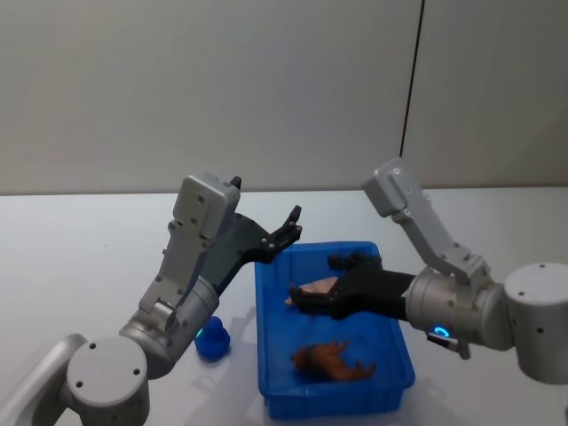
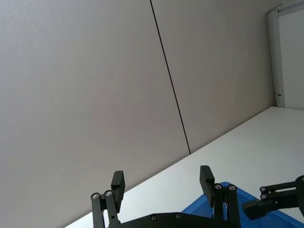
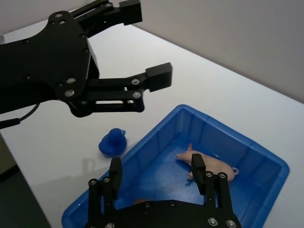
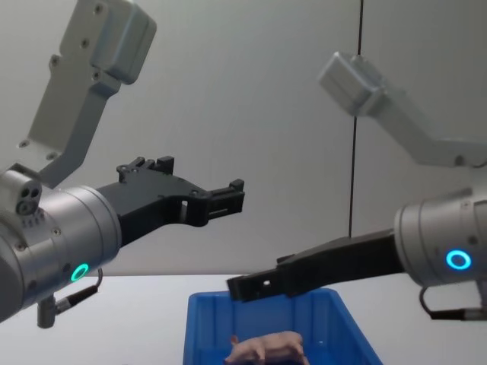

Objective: Pick up the two dolls from the table and place them into the box.

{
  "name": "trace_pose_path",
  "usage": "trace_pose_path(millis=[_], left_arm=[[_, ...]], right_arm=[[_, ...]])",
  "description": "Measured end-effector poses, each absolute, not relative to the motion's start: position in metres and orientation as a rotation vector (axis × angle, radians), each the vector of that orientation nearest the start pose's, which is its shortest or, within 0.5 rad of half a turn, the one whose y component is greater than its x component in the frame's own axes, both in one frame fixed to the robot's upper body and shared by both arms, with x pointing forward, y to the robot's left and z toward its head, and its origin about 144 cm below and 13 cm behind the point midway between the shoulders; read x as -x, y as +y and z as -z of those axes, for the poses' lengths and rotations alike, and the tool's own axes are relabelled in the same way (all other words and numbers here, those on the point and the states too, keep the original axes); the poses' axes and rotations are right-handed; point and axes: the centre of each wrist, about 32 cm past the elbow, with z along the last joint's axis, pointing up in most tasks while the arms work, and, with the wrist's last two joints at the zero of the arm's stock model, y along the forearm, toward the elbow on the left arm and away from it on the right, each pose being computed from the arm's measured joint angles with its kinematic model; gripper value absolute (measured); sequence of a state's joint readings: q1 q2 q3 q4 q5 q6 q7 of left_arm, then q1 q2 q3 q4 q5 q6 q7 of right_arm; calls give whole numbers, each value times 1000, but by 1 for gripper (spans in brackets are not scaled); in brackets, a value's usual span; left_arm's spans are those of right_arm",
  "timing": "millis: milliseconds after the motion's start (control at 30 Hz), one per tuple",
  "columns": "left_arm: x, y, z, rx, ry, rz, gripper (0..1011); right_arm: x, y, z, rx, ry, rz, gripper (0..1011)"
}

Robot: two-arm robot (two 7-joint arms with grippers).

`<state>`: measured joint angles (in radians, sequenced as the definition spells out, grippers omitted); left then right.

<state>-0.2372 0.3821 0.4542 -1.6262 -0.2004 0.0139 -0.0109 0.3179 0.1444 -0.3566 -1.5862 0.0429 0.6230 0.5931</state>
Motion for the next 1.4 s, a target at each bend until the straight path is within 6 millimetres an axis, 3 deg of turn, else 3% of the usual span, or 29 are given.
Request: trace_pose_path(millis=[200,400,800,1400], left_arm=[[-492,198,-1204,-61,-268,-1124,1001],[-492,198,-1204,-61,-268,-1124,1001],[-492,198,-1204,-61,-268,-1124,1001],[-490,202,-1205,-68,-252,-1122,1001]], right_arm=[[-522,-155,-1241,382,183,667,1000],[-522,-161,-1242,377,169,688,1001],[-516,-194,-1245,349,104,829,1001],[-489,-247,-1240,327,32,1115,1001]])
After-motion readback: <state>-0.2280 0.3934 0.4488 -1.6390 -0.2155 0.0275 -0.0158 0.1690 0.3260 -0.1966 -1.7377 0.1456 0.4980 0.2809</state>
